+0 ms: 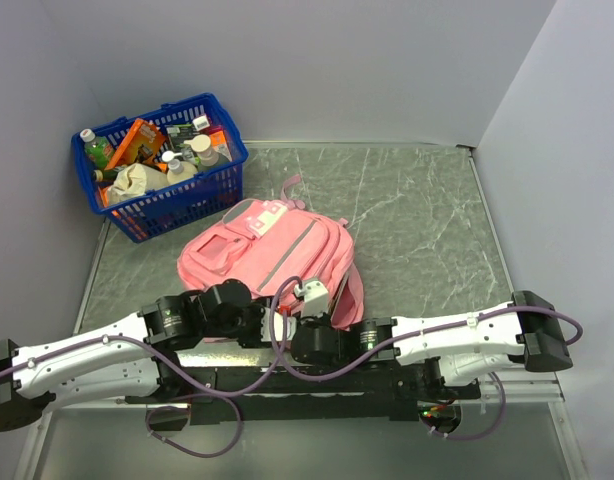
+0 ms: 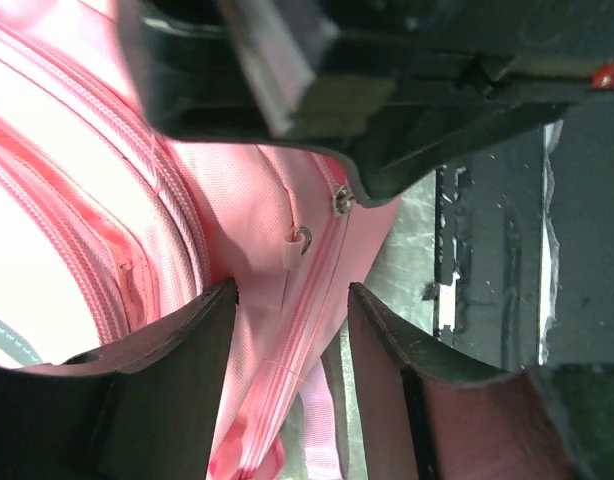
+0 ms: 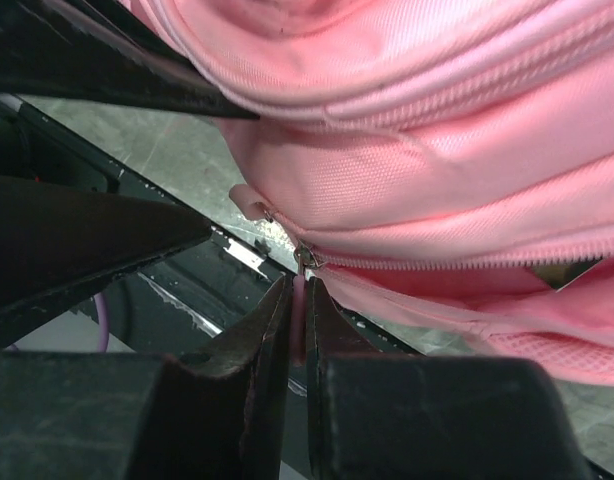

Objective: Pack the student bag
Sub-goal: Zip the student bag at the center of the board.

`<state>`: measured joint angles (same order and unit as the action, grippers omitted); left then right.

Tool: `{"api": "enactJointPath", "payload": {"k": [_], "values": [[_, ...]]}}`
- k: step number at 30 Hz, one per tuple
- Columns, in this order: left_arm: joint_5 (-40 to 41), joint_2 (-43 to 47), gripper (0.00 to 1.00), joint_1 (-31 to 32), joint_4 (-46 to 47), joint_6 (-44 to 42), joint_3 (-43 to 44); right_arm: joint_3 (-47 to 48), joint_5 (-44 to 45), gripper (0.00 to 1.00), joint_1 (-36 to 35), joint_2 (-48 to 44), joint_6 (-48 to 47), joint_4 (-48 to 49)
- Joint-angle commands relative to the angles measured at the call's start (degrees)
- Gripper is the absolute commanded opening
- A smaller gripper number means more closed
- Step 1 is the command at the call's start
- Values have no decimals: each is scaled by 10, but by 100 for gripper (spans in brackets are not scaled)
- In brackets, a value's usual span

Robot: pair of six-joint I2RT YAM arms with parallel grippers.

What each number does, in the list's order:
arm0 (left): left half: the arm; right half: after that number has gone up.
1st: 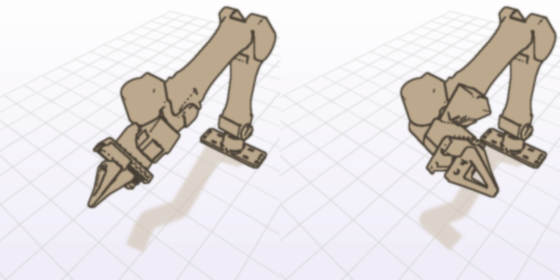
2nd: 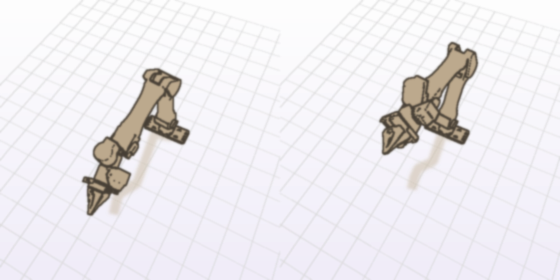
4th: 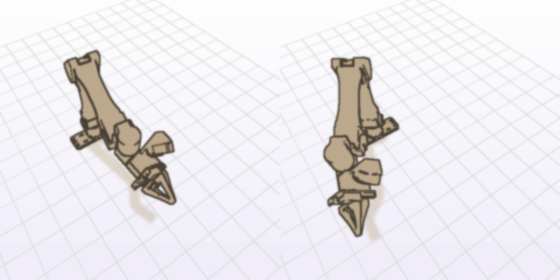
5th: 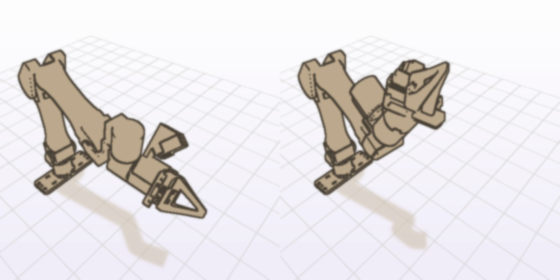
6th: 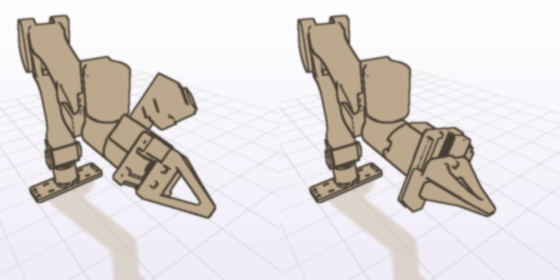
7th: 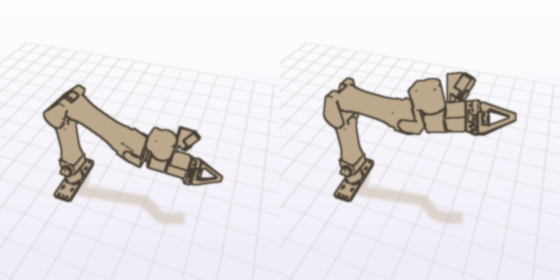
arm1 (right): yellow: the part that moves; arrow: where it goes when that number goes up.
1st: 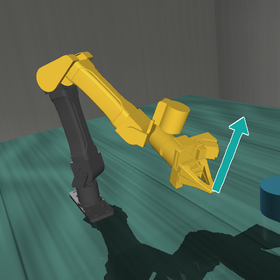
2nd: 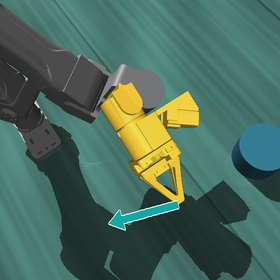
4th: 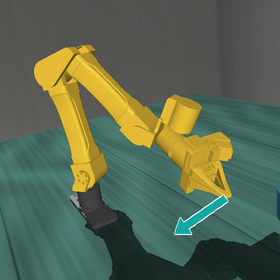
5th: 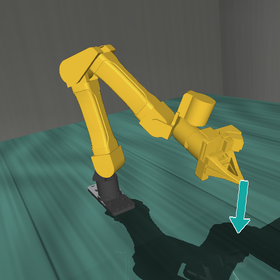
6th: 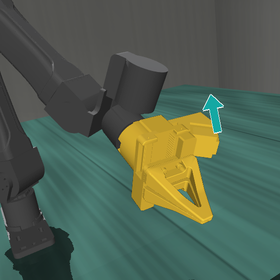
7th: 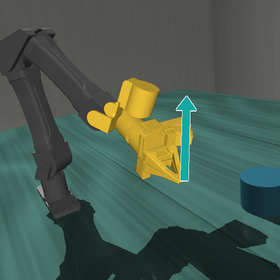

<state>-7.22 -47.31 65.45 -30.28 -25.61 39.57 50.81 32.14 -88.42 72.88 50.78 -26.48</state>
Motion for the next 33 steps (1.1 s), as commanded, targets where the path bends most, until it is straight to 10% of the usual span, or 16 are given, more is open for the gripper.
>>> {"api": "enactJointPath", "payload": {"k": [1,16,20,33], "values": [[68,13,55,13,66,14,-8,-8,12,0,-10,-29,9,45],[95,-2,30,34,132,-42,-49,-25,3,0,-11,-45,6,54],[128,-1,1,35,145,-66,-63,-27,0,0,-11,-48,11,45],[-19,5,1,35,-43,-83,32,-70,6,0,-11,-96,80,-33]]}}
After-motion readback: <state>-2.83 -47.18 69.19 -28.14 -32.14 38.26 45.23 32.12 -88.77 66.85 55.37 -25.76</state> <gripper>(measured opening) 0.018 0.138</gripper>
